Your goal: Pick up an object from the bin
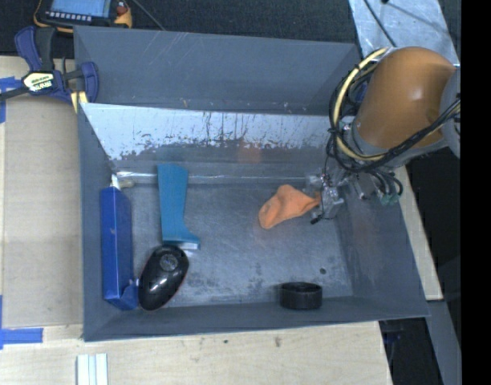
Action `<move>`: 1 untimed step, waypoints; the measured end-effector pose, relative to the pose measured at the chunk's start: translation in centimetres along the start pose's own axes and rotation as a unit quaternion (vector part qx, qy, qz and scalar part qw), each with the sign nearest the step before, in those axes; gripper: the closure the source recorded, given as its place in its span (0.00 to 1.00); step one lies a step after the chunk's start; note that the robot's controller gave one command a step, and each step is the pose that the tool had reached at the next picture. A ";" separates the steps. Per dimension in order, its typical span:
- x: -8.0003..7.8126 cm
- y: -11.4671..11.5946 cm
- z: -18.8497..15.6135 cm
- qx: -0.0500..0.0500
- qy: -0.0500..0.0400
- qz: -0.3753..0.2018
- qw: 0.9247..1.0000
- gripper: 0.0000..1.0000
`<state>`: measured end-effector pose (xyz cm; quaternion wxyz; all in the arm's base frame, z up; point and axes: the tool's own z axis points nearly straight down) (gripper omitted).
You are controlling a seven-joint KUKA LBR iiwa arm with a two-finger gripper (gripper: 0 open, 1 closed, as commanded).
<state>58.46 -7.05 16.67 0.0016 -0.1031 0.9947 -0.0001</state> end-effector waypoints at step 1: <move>-0.1 1.4 -5.2 0.000 -0.001 -0.131 0.991 1.00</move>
Offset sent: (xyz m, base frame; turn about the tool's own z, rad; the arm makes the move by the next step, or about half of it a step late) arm 0.0000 0.0000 0.0000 0.0000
